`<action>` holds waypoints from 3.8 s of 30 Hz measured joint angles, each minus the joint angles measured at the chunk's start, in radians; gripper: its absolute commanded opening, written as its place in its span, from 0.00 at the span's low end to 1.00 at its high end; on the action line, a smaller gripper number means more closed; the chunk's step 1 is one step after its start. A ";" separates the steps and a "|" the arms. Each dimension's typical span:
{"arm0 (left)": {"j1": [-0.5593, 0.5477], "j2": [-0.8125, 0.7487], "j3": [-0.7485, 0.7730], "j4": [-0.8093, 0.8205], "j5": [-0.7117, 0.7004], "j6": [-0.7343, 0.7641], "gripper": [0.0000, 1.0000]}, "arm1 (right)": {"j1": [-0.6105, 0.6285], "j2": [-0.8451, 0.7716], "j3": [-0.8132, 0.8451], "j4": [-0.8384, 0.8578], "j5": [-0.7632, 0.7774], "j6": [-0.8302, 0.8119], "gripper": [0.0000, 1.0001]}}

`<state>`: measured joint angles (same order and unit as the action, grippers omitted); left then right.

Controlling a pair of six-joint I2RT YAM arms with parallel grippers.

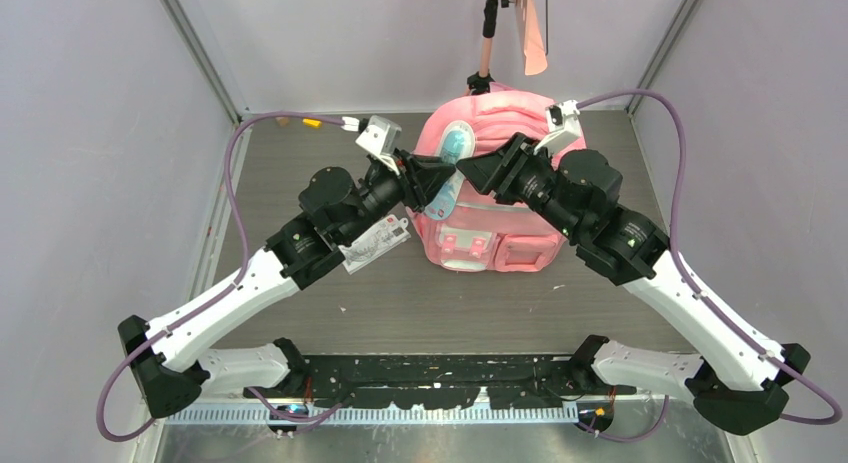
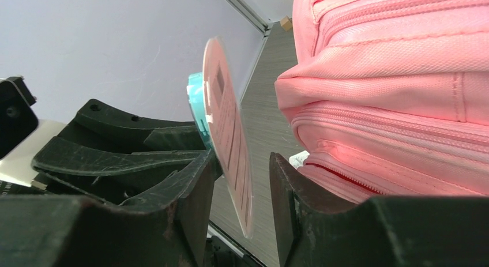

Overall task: Pack the student bag
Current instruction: Pick up the stationery from the center of the board, then place the stationery in the student bag.

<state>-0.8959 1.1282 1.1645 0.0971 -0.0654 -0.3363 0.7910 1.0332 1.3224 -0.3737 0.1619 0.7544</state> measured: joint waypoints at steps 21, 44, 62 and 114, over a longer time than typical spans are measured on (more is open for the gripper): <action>-0.006 -0.040 -0.010 -0.058 0.085 0.117 0.86 | -0.014 0.068 0.207 -0.107 0.051 -0.269 0.00; 0.032 0.108 0.098 -0.287 0.355 0.301 0.61 | -0.399 0.143 0.576 -0.578 -0.623 -0.903 0.00; 0.040 0.138 0.098 -0.226 0.370 0.405 0.56 | -0.401 0.267 0.753 -0.720 -0.670 -1.101 0.00; 0.012 0.093 0.000 -0.087 0.380 0.476 0.01 | -0.403 0.387 0.884 -0.978 -0.833 -1.311 0.00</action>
<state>-0.8837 1.2217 1.1645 0.0101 0.3145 0.1394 0.3878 1.4204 2.2066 -1.3521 -0.6712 -0.5568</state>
